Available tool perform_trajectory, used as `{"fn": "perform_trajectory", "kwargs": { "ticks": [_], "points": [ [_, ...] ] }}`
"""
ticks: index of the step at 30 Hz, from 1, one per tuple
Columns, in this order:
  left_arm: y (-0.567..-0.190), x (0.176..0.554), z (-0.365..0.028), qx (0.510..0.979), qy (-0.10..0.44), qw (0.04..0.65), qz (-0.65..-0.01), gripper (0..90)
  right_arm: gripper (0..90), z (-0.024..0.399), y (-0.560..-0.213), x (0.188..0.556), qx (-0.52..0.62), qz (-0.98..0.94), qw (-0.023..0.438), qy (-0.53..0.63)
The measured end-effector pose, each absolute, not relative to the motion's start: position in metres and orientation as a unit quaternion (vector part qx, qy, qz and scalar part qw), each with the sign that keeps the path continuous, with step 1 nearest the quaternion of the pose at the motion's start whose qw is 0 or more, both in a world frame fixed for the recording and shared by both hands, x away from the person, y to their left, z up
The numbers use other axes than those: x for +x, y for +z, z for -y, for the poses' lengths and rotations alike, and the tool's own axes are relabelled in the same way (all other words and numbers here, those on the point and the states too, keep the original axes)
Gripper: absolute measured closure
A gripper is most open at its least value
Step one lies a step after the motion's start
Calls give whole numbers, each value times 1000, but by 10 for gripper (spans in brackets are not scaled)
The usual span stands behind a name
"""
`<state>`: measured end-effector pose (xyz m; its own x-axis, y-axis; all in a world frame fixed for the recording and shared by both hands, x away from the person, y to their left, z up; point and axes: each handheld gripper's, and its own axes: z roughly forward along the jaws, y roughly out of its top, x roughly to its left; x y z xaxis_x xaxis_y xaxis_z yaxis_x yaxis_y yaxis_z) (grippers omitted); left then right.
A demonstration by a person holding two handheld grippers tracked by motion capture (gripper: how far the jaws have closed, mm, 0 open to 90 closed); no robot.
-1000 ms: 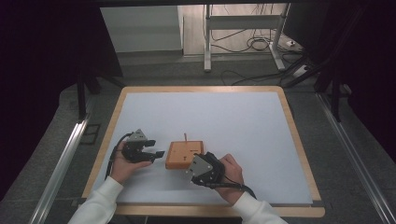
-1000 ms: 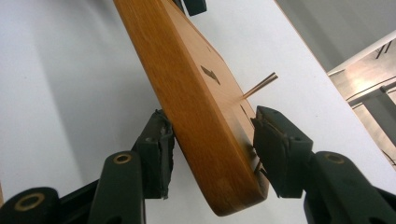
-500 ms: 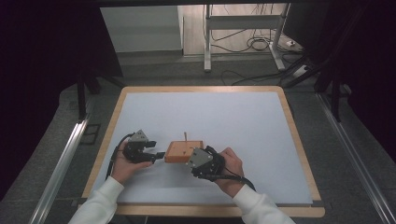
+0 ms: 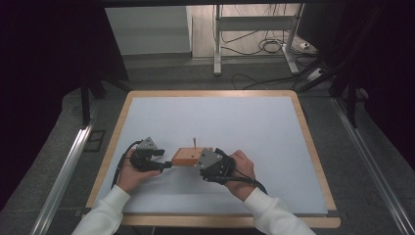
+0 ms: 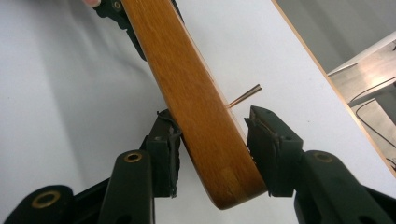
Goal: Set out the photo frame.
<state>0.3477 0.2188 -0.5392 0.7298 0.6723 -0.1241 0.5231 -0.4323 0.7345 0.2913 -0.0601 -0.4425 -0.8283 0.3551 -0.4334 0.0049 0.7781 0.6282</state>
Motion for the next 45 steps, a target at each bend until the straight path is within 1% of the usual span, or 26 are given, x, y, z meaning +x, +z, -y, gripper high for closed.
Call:
{"fn": "perform_trajectory", "kwargs": {
  "ticks": [13, 19, 29, 34, 38, 45],
  "points": [
    [-539, 347, -219, 842, 93, 398, -353, 321, 588, 56, -433, 304, 100, -905, 263, 320],
    [-539, 348, -219, 841, 92, 399, -354, 322, 636, 52, -428, 310, 91, -907, 263, 317],
    [-539, 348, -219, 842, 93, 399, -351, 322, 672, 49, -421, 321, 79, -909, 263, 314],
    [-540, 348, -220, 842, 92, 399, -351, 322, 695, 53, -414, 319, 78, -905, 252, 332],
    [-540, 348, -219, 842, 92, 398, -351, 322, 697, 59, -408, 319, 85, -906, 227, 346],
    [-541, 348, -218, 843, 92, 398, -350, 322, 696, 71, -398, 313, 75, -908, 198, 361]
  ]
}}
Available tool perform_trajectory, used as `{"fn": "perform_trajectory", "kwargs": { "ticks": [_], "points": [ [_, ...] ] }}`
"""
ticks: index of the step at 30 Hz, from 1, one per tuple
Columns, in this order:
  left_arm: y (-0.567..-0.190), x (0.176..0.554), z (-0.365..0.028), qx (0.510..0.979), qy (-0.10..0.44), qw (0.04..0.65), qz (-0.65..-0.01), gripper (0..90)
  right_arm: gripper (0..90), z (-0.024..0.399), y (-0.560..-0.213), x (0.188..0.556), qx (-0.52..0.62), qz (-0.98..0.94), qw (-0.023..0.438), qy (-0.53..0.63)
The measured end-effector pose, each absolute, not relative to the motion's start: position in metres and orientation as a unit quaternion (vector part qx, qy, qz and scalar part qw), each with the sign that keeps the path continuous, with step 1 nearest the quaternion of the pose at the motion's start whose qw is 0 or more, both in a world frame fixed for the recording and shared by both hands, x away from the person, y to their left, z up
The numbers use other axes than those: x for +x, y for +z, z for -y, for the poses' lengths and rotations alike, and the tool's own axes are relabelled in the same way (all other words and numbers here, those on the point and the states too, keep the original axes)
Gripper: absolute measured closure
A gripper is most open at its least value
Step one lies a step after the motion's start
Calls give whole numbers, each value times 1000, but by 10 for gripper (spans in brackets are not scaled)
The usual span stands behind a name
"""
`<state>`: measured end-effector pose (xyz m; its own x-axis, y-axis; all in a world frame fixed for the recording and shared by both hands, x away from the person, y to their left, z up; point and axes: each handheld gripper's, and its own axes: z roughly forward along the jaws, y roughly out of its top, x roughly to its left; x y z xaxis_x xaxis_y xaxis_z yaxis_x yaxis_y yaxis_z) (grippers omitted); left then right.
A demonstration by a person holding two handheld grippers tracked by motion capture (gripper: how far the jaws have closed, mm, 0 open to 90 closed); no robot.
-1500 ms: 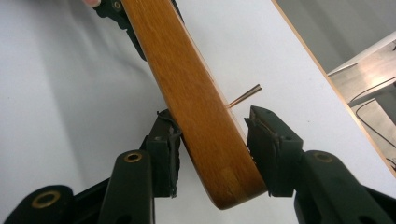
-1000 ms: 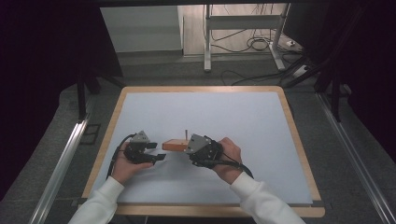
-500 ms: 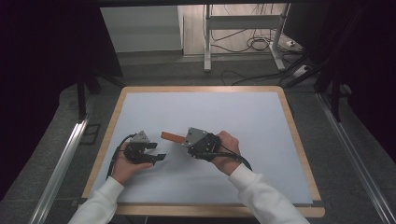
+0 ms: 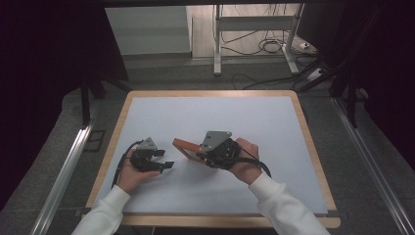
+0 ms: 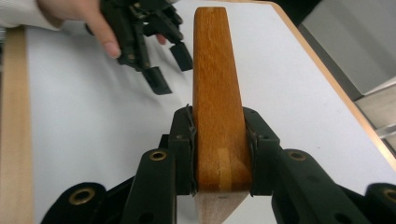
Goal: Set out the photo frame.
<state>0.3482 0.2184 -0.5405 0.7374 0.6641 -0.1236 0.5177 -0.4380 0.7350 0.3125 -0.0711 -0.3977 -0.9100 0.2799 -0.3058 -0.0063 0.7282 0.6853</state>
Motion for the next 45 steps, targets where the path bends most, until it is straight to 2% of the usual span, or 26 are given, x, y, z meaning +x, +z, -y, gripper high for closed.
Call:
{"fn": "perform_trajectory", "kwargs": {
  "ticks": [25, 45],
  "points": [
    [-541, 348, -218, 844, 90, 395, -350, 321, 640, 94, -400, 349, 145, -899, 214, 354],
    [-539, 347, -219, 840, 96, 403, -351, 317, 460, 97, -412, 383, 206, -885, 242, 341]
  ]
}}
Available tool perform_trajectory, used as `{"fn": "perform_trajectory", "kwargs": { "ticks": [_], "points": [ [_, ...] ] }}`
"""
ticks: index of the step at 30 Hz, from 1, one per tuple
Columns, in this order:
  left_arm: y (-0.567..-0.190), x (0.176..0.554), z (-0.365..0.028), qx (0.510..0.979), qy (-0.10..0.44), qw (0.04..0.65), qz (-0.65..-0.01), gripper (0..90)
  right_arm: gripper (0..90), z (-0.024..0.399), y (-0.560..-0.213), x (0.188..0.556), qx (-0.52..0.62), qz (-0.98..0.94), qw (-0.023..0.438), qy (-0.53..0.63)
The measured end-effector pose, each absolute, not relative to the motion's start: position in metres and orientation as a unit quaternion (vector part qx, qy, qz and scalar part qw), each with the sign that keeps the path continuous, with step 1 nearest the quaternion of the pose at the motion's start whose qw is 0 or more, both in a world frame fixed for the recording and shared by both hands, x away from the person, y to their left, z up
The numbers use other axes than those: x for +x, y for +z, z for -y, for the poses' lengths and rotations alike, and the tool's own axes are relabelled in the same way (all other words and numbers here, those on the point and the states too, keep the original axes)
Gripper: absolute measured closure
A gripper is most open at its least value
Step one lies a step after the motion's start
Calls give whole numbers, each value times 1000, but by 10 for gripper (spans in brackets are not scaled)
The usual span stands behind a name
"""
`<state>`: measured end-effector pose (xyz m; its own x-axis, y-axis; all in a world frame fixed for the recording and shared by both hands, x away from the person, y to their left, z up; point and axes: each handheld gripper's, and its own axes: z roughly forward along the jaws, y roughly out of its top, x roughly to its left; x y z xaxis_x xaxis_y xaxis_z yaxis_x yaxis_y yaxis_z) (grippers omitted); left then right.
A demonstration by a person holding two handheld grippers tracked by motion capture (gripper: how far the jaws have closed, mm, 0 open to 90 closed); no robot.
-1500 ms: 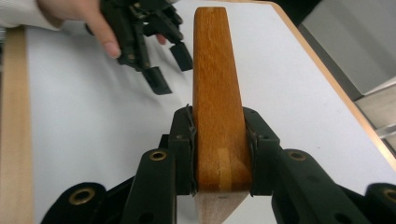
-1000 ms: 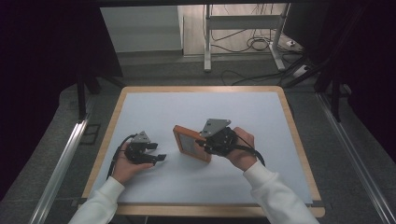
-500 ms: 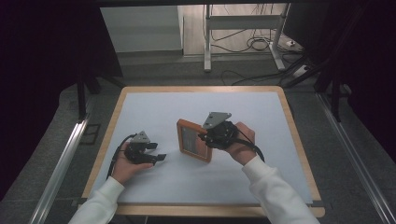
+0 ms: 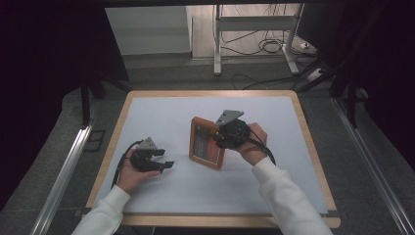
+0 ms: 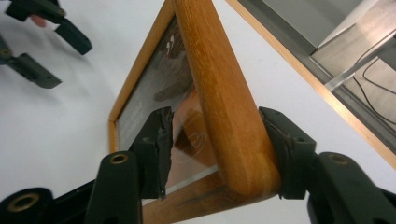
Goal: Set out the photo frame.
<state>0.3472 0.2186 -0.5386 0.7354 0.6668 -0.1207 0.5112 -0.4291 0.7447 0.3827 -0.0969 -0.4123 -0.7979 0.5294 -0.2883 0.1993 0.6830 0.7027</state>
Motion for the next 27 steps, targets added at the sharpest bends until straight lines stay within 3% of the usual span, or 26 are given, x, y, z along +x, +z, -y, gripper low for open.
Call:
{"fn": "perform_trajectory", "kwargs": {
  "ticks": [15, 21, 27],
  "points": [
    [-539, 347, -218, 840, 97, 402, -350, 316, 378, 101, -422, 396, 232, -879, 240, 340],
    [-539, 347, -218, 840, 97, 403, -350, 316, 236, 109, -423, 392, 270, -858, 251, 359],
    [-539, 347, -218, 840, 97, 403, -350, 315, 200, 130, -420, 380, 302, -831, 240, 400]
  ]
}}
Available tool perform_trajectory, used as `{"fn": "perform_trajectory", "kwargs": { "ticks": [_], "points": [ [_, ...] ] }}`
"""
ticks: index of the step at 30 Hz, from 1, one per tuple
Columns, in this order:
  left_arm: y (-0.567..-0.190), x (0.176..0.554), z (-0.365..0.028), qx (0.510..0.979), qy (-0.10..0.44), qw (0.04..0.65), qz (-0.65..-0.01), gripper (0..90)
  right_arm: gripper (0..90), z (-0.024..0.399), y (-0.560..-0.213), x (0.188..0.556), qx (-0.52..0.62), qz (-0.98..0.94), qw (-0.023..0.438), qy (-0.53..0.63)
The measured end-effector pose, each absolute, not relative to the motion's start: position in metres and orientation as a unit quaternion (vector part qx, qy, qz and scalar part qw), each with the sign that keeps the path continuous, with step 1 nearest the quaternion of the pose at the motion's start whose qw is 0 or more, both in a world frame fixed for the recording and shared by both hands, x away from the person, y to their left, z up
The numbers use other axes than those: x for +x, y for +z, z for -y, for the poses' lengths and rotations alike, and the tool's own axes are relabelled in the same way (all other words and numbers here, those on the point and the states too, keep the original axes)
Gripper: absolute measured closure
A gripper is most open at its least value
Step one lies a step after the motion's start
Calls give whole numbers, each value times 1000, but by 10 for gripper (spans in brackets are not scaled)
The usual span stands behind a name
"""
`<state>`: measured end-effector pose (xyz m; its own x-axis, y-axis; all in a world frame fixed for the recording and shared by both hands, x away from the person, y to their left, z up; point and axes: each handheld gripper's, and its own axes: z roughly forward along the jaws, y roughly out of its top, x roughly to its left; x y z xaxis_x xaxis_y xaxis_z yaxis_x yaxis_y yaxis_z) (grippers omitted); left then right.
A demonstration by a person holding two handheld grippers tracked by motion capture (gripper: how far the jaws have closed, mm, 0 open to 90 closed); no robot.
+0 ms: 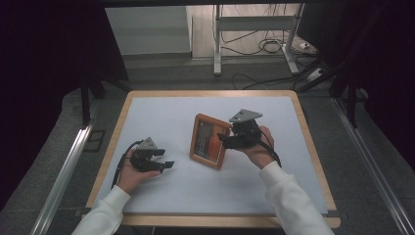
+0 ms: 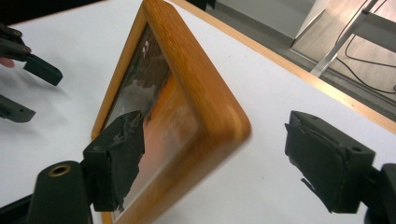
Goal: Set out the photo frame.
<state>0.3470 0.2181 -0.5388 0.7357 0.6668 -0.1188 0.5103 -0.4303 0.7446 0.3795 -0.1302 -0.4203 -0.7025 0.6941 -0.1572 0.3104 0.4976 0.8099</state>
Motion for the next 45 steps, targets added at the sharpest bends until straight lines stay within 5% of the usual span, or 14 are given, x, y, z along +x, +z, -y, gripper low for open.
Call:
{"fn": "perform_trajectory", "kwargs": {
  "ticks": [9, 14, 24, 28, 45],
  "points": [
    [-539, 347, -218, 839, 98, 403, -352, 315, 197, 161, -439, 348, 322, -814, 206, 437],
    [-539, 347, -217, 841, 98, 401, -349, 315, 284, 172, -453, 328, 319, -812, 208, 441],
    [-539, 346, -217, 842, 99, 400, -348, 315, 751, 182, -473, 313, 293, -829, 170, 444],
    [-539, 347, -217, 843, 99, 399, -347, 315, 868, 175, -480, 313, 281, -843, 158, 432],
    [-539, 347, -216, 841, 98, 402, -349, 315, 900, 124, -504, 315, 232, -881, 144, 387]
  ]
}}
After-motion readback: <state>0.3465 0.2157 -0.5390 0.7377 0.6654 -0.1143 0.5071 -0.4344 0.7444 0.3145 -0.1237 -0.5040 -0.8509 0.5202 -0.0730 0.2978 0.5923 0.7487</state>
